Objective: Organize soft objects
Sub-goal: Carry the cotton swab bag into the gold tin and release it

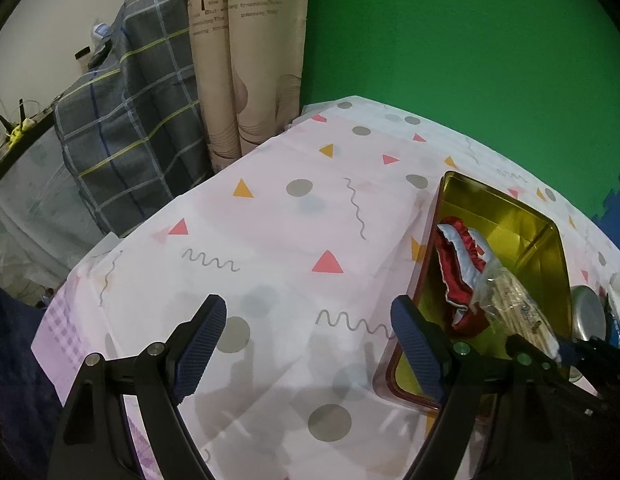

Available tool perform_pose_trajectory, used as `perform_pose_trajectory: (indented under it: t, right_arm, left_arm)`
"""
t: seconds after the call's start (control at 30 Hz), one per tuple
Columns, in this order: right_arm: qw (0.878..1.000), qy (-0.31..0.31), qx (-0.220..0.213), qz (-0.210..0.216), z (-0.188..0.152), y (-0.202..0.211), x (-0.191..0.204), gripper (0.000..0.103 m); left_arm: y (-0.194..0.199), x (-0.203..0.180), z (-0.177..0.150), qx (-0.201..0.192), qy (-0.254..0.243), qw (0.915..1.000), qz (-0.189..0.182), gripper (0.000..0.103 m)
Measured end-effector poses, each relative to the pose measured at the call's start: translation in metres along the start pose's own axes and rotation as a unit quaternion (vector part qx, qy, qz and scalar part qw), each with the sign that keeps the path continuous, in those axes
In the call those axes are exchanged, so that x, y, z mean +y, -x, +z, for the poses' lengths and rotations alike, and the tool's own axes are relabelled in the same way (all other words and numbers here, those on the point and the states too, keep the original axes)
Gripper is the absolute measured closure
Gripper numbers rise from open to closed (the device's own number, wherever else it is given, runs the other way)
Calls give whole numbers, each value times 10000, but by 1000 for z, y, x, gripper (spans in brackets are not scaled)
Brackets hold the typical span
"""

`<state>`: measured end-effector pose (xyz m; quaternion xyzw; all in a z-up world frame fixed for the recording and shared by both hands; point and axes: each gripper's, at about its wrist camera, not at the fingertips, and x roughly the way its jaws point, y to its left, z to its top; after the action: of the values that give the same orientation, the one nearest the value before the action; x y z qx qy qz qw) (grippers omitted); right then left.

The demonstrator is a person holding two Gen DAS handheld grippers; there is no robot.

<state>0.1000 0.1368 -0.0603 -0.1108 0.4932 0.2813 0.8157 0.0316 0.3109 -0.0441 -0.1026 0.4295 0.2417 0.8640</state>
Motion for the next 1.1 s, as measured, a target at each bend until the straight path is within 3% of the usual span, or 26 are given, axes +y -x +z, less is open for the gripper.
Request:
perform_pose_trajectory:
  t: [0.33, 0.5, 0.67, 1.1]
  right_arm:
    - [10000, -84, -2, 44, -1, 2, -2, 72]
    - [9999, -164, -27, -28, -2, 7, -7, 64]
    - [9994, -291, -177, -14, -3, 20, -14, 56]
    - [9965, -634, -540, -57, -35, 81, -54, 51]
  left_arm:
    - [3, -10, -2, -20, -128, 9999, -72, 20]
    - [5, -14, -2, -64, -202, 9997, -96, 20]
    - [6, -18, -3, -67, -256, 9995, -162, 20]
    - [10, -37, -10, -136, -560, 9982, -154, 20]
